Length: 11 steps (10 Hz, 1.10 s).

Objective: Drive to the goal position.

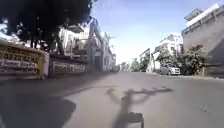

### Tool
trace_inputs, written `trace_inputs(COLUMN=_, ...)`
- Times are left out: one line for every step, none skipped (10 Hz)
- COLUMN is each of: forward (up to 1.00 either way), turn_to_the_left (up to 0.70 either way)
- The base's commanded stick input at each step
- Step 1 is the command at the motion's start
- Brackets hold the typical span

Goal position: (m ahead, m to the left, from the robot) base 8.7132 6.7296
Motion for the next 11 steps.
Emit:
trace_inputs(forward=1.00, turn_to_the_left=0.00)
trace_inputs(forward=1.00, turn_to_the_left=0.00)
trace_inputs(forward=1.00, turn_to_the_left=0.00)
trace_inputs(forward=1.00, turn_to_the_left=0.00)
trace_inputs(forward=1.00, turn_to_the_left=0.00)
trace_inputs(forward=1.00, turn_to_the_left=0.00)
trace_inputs(forward=1.00, turn_to_the_left=0.00)
trace_inputs(forward=1.00, turn_to_the_left=0.00)
trace_inputs(forward=1.00, turn_to_the_left=0.00)
trace_inputs(forward=1.00, turn_to_the_left=0.00)
trace_inputs(forward=1.00, turn_to_the_left=0.00)
